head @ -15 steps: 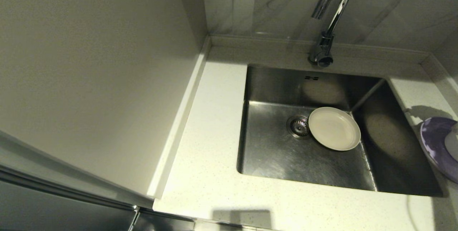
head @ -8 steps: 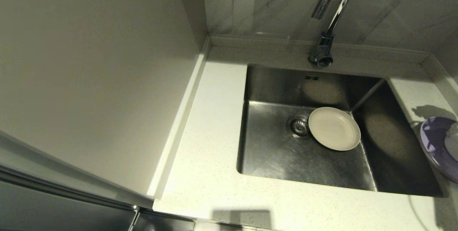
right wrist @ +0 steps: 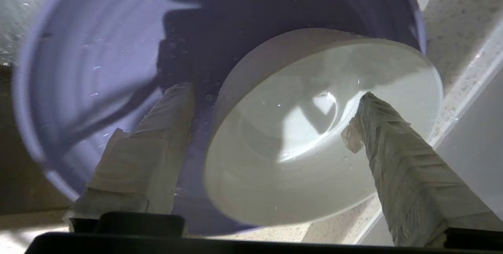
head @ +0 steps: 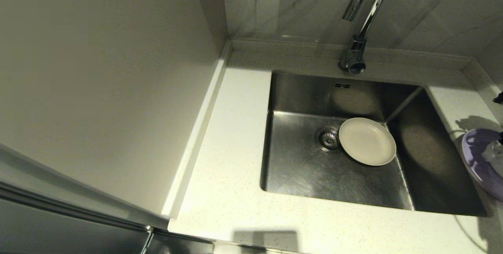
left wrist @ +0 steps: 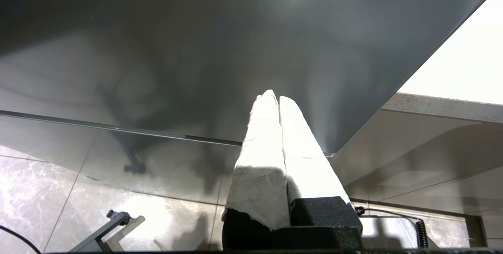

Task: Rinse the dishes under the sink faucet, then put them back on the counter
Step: Put a bowl into the sink

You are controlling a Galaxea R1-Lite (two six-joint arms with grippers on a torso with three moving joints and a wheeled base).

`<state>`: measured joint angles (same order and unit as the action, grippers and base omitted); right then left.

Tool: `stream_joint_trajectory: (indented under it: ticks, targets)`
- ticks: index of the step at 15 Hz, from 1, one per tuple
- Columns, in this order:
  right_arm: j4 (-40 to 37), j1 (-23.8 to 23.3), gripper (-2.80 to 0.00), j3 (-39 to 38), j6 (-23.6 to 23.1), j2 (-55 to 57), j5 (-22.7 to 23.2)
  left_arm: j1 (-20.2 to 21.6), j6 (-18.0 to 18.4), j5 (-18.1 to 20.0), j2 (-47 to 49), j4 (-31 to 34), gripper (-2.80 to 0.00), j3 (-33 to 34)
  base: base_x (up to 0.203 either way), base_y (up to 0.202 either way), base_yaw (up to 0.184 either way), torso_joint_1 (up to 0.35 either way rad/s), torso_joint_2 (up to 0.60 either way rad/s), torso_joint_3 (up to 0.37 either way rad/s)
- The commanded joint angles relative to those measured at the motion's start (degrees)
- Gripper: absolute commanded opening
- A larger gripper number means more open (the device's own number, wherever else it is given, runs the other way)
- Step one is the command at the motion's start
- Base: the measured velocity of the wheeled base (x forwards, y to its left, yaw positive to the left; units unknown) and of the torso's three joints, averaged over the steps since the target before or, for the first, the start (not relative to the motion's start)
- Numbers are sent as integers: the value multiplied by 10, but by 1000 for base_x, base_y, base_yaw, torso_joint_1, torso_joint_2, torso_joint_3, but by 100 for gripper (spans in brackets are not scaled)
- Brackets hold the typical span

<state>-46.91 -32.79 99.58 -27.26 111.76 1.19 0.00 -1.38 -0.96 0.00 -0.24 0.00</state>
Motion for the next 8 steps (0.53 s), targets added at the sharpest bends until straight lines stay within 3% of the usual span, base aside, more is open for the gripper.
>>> stream_joint_trajectory:
  ticks: [1, 2, 3, 8]
  targets:
    - [-3, -3, 0, 2, -2, 14, -4, 0, 0, 0, -1, 0, -280, 0, 0, 0, 0, 0, 0, 0]
    - [-3, -4, -122, 2, -1, 16, -6, 0, 0, 0, -1, 0, -280, 0, 0, 0, 0, 0, 0, 0]
    - [-2, -5, -280, 4, -1, 17, -7, 0, 0, 0, -1, 0, -280, 0, 0, 0, 0, 0, 0, 0]
    - [-3, -8, -280, 12, -2, 21, -7, 0, 0, 0, -1, 0, -280, 0, 0, 0, 0, 0, 0, 0]
